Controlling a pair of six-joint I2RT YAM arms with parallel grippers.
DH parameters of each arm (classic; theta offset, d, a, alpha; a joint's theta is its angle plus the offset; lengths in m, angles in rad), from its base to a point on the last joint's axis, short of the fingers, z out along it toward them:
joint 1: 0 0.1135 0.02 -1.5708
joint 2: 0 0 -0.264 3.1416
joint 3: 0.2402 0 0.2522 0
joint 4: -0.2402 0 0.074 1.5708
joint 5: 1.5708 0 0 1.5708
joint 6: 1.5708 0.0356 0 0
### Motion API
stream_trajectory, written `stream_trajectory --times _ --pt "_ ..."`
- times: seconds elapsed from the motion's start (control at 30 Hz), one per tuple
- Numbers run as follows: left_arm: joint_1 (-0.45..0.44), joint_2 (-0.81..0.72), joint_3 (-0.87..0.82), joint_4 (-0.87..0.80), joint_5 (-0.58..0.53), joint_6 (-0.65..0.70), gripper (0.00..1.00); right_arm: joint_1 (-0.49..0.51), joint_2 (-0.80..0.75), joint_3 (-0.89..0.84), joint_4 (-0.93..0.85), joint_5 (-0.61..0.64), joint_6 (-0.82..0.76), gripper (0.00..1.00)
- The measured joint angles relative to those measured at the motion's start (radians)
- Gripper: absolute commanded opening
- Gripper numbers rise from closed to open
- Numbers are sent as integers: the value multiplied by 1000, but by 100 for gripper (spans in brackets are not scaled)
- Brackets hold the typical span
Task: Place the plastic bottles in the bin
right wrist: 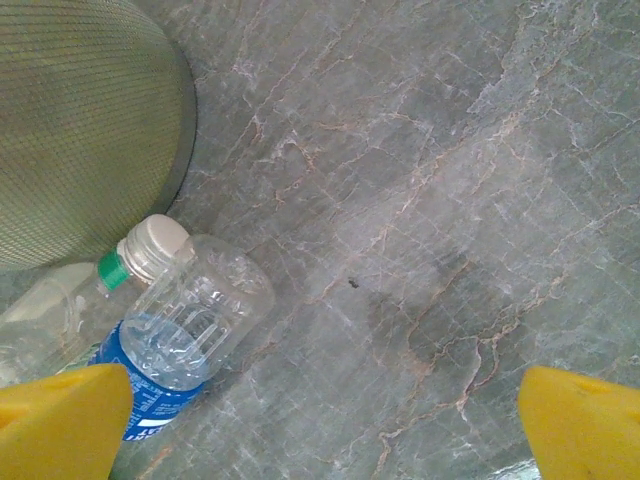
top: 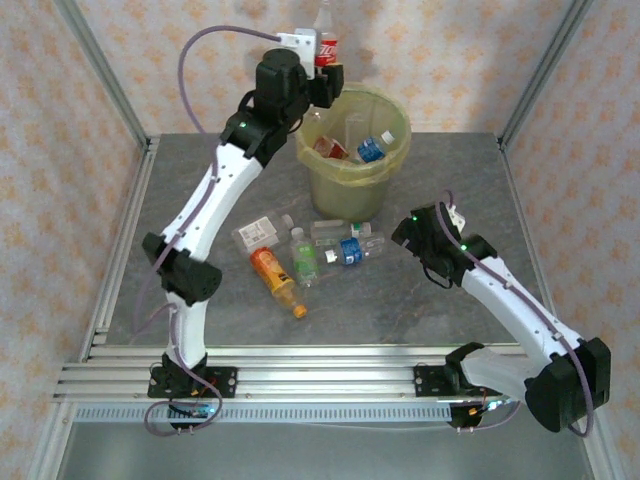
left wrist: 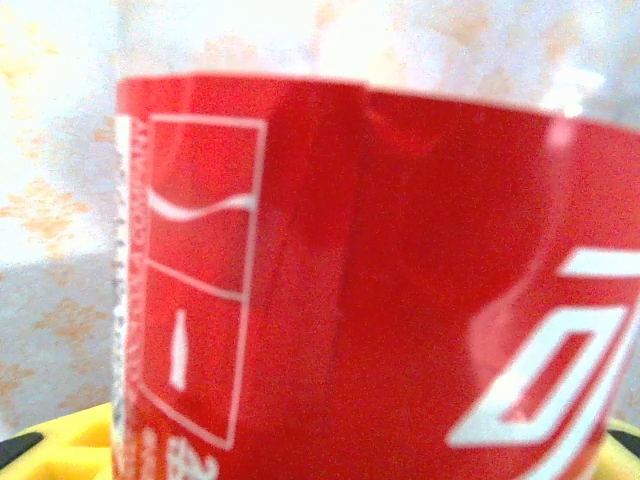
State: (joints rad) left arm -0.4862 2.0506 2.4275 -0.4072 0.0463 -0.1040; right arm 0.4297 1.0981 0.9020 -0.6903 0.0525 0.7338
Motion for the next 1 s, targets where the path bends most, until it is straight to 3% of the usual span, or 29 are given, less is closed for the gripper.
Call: stream_trajectory --times 0.27,0.8,1.0 --pt "-11 143 68 -33 55 132 59 10 -2 0 -1 0 7 99" --pt "-11 230 78 -72 69 249 66 15 -2 0 -11 3 7 99" --pt "-11 245 78 -101 66 270 75 18 -2 0 -12 4 7 99"
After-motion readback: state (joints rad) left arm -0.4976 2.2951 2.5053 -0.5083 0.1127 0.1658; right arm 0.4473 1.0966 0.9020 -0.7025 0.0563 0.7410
